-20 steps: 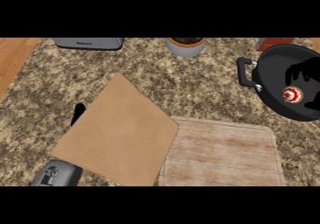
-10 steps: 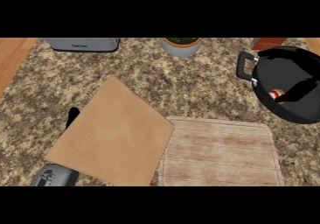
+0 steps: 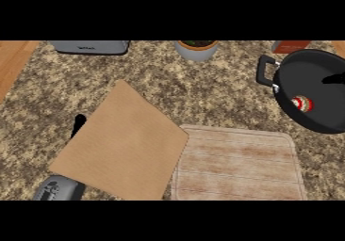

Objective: Pick the cupcake from the cutting board and place it in the pot

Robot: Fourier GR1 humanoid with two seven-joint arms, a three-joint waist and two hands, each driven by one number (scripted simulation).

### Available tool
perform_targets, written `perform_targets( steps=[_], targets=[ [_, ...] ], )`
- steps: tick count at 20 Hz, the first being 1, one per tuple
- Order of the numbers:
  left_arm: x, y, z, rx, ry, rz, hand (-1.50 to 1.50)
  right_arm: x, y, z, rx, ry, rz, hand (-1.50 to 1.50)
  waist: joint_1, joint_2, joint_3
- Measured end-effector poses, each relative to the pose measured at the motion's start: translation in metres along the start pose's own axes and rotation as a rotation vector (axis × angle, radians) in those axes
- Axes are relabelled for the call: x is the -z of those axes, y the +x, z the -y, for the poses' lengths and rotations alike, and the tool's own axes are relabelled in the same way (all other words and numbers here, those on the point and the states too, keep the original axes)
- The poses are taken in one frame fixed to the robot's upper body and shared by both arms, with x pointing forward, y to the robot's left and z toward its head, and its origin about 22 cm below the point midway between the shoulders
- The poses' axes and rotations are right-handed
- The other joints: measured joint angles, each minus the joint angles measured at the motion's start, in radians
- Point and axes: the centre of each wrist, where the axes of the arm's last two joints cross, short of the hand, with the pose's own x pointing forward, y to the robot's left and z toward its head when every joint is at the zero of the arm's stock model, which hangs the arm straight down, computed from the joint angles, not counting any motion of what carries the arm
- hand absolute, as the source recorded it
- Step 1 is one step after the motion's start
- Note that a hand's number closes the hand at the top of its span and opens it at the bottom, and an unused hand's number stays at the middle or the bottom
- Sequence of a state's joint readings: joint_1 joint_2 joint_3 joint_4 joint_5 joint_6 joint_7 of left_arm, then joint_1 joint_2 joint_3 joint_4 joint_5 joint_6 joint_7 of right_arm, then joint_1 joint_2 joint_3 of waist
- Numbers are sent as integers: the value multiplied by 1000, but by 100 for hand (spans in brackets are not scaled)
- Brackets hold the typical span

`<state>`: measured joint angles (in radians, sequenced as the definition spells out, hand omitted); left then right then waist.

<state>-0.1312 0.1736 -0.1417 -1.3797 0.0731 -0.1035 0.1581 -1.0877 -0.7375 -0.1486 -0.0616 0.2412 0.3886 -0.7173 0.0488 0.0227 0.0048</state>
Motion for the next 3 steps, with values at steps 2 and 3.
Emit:
perform_targets(
  steps=[2,3],
  targets=[
    [2,3,0,-1,-4,6,0,-8,3,15,47,-54,0,-150,5,4,0],
    [2,3,0,3,-9,8,0,-12,3,22,70,-78,1,-150,7,5,1]
  ],
)
